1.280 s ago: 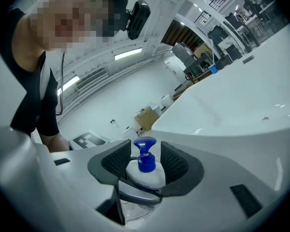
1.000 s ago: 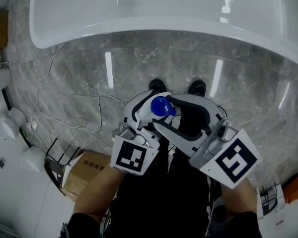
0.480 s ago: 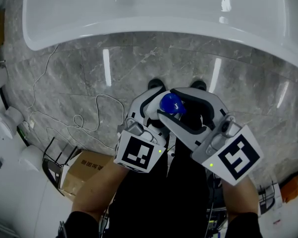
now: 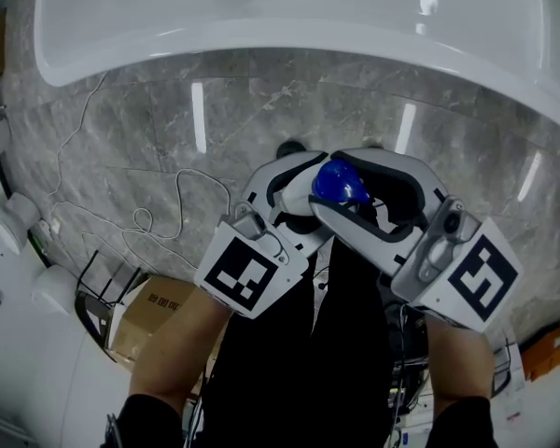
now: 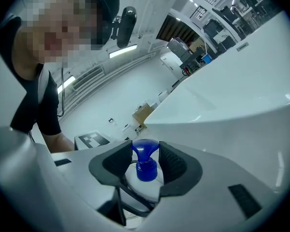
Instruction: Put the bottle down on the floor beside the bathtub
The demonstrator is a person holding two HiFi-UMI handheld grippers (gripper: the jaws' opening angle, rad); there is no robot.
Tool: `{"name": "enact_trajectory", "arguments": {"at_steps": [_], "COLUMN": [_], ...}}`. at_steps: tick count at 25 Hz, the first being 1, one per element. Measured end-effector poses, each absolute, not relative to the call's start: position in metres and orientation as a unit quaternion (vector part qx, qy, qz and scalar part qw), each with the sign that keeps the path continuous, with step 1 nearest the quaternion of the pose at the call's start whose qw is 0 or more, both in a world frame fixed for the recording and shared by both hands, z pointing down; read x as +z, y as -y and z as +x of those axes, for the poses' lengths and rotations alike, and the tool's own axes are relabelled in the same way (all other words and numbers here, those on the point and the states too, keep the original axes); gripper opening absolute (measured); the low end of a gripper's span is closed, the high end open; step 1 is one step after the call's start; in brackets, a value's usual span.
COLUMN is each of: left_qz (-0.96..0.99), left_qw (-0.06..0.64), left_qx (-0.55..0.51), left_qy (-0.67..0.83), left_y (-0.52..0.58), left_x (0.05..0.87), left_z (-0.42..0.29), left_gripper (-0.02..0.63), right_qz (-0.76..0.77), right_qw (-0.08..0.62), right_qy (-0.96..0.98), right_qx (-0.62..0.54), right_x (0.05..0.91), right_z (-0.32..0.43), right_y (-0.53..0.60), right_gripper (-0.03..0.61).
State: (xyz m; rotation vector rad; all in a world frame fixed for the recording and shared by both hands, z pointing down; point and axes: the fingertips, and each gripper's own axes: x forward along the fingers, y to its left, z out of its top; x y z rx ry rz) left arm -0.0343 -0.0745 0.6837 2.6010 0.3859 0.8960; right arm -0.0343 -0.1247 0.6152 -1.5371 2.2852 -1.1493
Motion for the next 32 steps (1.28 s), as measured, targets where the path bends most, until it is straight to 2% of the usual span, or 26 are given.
{"name": "enact_trajectory", "arguments": {"at_steps": [5, 10, 15, 23, 28, 32], "left_qz": [0.932, 0.928, 0.918, 0.914, 0.914, 0.911], "left_qw": [0.172, 0.180, 0.232, 0.237, 0.252, 0.258], "left_qx": [0.298, 0.309, 0.319, 0.324, 0.312, 0.314], "left_qy": [-0.114, -0.102, -0.051, -0.056, -0.068, -0.074], "left_y": [0.084, 0.080, 0.090, 0.099, 0.100, 0.098], "left_x": [0.682, 0.698, 0.712, 0.723, 0.723, 0.726], "left_z": [-0.033, -0.041, -0.059, -0.061, -0.061, -0.062], "left_gripper": [0.299, 0.313, 0.316, 0.316, 0.293, 0.273], "right_qz": [-0.503, -0.520, -0.551, -0.604, -0.618, -0.631], "right_qw": [0.110, 0.098, 0.057, 0.038, -0.026, -0.017], "right_qy": [-0.759, -0.747, -0.727, -0.665, -0.641, -0.616], "right_qx": [-0.399, -0.402, -0.407, -0.437, -0.455, -0.470], "right_x": [0.615, 0.634, 0.660, 0.731, 0.779, 0.803], "right_z": [-0.029, -0.028, -0.013, 0.028, 0.028, 0.034], "right_y": [0.113, 0.102, 0.085, 0.062, 0.050, 0.044], "right_gripper": [0.186, 0.186, 0.184, 0.183, 0.149, 0.085]}}
